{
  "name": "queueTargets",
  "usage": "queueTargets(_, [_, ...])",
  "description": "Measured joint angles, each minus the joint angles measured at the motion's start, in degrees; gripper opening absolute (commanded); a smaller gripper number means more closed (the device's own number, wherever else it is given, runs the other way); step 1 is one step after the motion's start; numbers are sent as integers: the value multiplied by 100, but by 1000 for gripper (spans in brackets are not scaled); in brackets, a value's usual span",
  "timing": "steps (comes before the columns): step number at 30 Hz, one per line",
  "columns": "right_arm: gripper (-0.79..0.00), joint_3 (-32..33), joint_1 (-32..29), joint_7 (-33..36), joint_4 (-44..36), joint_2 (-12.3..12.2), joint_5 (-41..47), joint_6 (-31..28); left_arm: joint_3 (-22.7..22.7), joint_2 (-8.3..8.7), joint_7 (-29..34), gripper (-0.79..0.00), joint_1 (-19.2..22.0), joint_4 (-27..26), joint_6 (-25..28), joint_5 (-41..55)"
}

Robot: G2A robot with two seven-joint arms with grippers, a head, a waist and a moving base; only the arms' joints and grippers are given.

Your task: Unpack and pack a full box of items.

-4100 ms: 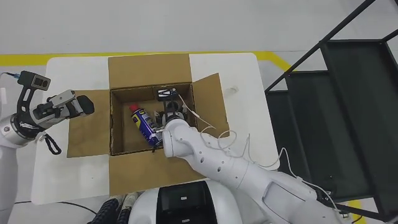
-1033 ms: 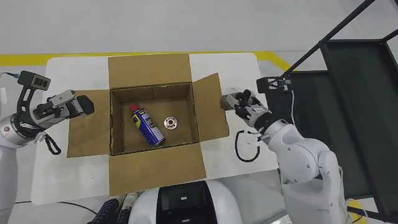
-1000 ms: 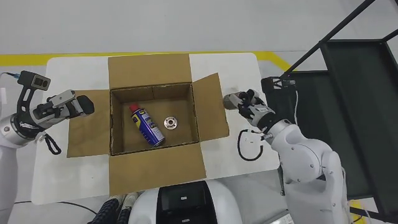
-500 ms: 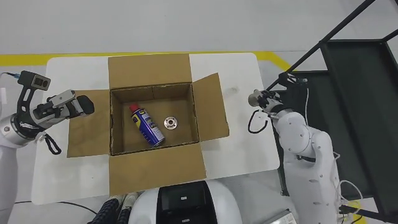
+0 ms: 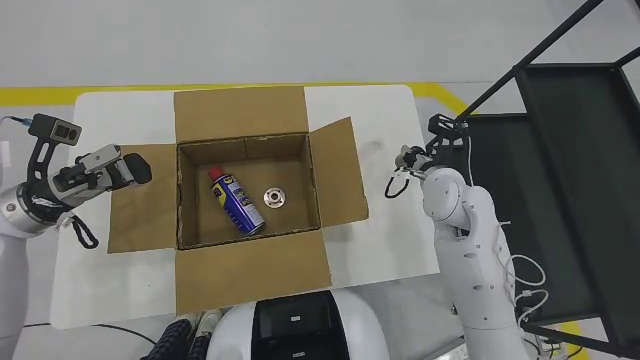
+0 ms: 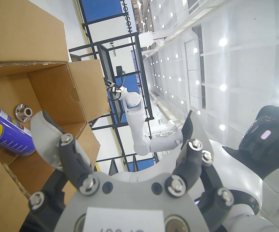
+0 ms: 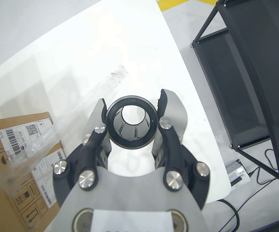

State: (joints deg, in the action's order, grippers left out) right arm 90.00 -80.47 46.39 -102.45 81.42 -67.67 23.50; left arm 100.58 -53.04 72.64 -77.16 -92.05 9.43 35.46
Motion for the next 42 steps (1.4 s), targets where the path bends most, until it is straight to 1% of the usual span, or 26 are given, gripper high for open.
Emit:
queueTargets(7, [-785,-4,-2,-5,5,0,-1,-5,0,0,0,0,0,0,0,0])
queueTargets(10, [-785,-103,25,-226,202,6,-70,-26,0,0,0,0,0,0,0,0])
queueTargets(17, [-785,-292,661,-606,1400,44,-74,254,0,0,0,0,0,0,0,0])
queueTargets(24, [-785,-528,1284,-1183,2727,112,-43,552,0,0,0,0,0,0,0,0])
queueTargets(27, [-785,-598,1430,-1391,3052,141,43,620,0,0,0,0,0,0,0,0])
queueTargets(32, [-776,-600,1488,-1589,3258,152,138,596,0,0,0,0,0,0,0,0])
queueTargets(34, [-434,-583,1482,-1628,3278,151,163,599,0,0,0,0,0,0,0,0])
queueTargets(35, [-126,-578,1480,-1639,3285,150,171,597,0,0,0,0,0,0,0,0])
queueTargets(36, [0,-575,1479,-1648,3297,150,177,597,0,0,0,0,0,0,0,0])
queueTargets(42, [0,-580,1368,-1711,3139,154,248,598,0,0,0,0,0,0,0,0])
